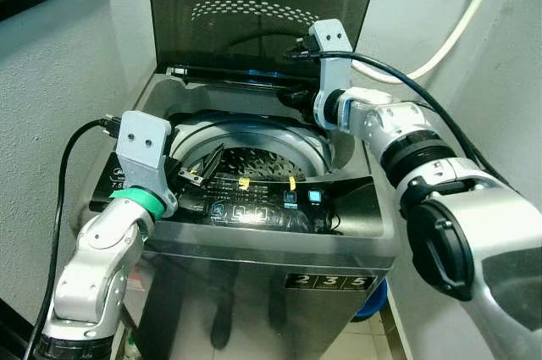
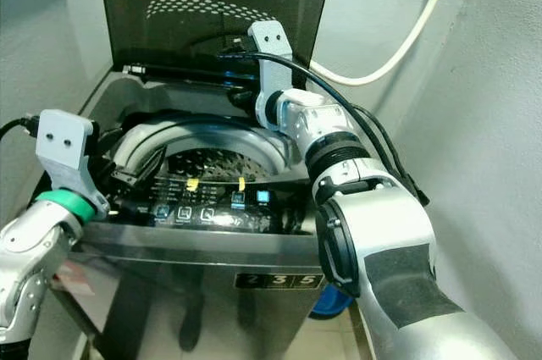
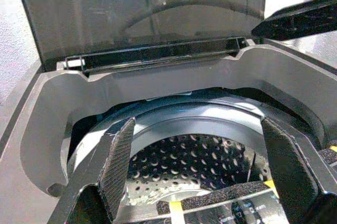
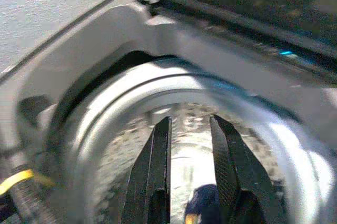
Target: Clothes washing
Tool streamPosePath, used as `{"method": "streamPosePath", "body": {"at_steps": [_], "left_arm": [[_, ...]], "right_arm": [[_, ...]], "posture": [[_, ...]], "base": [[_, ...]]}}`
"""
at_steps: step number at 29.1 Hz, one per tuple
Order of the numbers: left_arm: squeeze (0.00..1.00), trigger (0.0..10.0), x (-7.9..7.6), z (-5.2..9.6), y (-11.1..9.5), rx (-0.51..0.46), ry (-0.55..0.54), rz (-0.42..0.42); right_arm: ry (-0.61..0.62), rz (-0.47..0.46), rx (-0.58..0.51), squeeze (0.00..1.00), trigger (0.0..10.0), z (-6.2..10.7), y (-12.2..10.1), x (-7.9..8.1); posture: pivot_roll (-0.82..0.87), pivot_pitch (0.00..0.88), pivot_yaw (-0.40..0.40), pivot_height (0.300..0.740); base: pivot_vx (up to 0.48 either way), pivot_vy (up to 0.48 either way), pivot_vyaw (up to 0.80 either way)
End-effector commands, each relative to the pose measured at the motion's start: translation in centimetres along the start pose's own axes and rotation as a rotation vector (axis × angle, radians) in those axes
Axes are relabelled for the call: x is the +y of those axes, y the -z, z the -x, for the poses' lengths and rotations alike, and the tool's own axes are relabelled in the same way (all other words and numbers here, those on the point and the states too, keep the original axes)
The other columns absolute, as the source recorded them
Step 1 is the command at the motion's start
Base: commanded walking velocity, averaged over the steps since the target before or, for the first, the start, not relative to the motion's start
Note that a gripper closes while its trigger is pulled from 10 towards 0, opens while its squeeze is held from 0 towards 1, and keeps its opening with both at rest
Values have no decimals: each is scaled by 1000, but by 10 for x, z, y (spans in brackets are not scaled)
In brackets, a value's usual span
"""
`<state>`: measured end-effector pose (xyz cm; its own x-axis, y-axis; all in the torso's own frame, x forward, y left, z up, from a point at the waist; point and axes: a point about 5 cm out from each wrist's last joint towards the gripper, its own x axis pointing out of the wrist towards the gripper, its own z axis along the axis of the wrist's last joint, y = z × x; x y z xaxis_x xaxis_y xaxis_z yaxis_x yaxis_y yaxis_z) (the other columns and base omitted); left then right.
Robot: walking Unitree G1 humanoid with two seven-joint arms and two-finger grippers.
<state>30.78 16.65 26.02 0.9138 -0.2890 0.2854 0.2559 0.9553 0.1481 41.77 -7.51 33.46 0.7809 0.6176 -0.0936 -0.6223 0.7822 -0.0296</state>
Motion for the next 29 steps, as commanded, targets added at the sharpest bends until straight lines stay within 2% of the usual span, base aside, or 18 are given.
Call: {"method": "streamPosePath", "body": {"at_steps": [1, 6, 8, 9, 11, 12, 13, 14, 16, 17, 18, 19, 22, 23, 24, 26, 28, 29], "left_arm": [[0, 10000, -2, -1, 2, 14, 23, 4], [0, 10000, -1, -1, 2, 20, 20, 0], [0, 10000, 6, -1, 9, 72, -46, -10], [0, 10000, 13, 0, 18, 137, -114, -35], [0, 10000, 13, 0, 18, 137, -114, -35], [0, 10000, 18, 3, 23, 184, -161, -42], [0, 10000, 18, 3, 23, 184, -161, -42], [0, 10000, 21, 5, 25, 202, -182, -41], [0, 10000, 21, 5, 25, 202, -182, -41], [0, 10000, 22, 6, 23, 193, -188, -48], [0, 10000, 22, 6, 23, 193, -188, -48], [0, 10000, 19, 5, 19, 167, -180, -48], [0, 10000, 16, 2, 18, 152, -170, -58], [0, 10000, 12, 0, 18, 145, -161, -60], [0, 10000, 12, 0, 18, 145, -161, -60], [0, 10000, 4, -2, 19, 128, -137, -61], [0, 10000, 4, -2, 19, 128, -137, -61], [0, 10000, 2, -2, 19, 115, -138, -60]], "right_arm": [[23, 36, 5, 0, 10000, 3, -5, -4], [58, 42, -7, 0, 10000, 3, -5, -6], [168, 16, -188, 0, 10000, 7, -20, -14], [272, -36, -267, 0, 10000, 13, -16, -26], [272, -36, -267, 0, 10000, 13, -16, -26], [370, -84, -312, 0, 10000, 18, 2, -38], [370, -84, -312, 0, 10000, 18, 2, -38], [434, -110, -329, 0, 10000, 21, 23, -44], [434, -110, -329, 0, 10000, 21, 23, -44], [452, -141, -342, 0, 10000, 24, 44, -44], [452, -141, -342, 0, 10000, 24, 44, -44], [422, -185, -370, 0, 10000, 27, 57, -36], [397, -221, -416, 0, 10000, 33, 63, -27], [373, -245, -461, 0, 10000, 39, 66, -17], [373, -245, -461, 0, 10000, 39, 66, -17], [358, -259, -513, 0, 10000, 49, 79, 1], [358, -259, -513, 0, 10000, 49, 79, 1], [357, -263, -519, 0, 10000, 51, 87, 8]], "posture": [[38, 46, 23, 740], [39, 46, 24, 740], [49, 41, 17, 740], [62, 30, 15, 740], [62, 30, 15, 740], [65, 24, 17, 740], [65, 24, 17, 740], [68, 23, 23, 740], [68, 23, 23, 740], [65, 15, 26, 740], [65, 15, 26, 740], [48, 6, 22, 740], [42, 4, 24, 740], [35, 2, 26, 740], [35, 2, 26, 740], [16, 3, 19, 740], [16, 3, 19, 740], [14, 6, 18, 740]], "base": [[0, 0, 0], [0, 0, 0], [0, 0, 0], [0, 0, 0], [0, 0, 0], [0, 0, 0], [0, 0, 0], [0, 0, 0], [0, 0, 0], [0, 0, 0], [0, 0, 0], [0, 0, 0], [0, 0, 0], [0, 0, 0], [0, 0, 0], [0, 0, 0], [0, 0, 0], [0, 0, 0]]}}
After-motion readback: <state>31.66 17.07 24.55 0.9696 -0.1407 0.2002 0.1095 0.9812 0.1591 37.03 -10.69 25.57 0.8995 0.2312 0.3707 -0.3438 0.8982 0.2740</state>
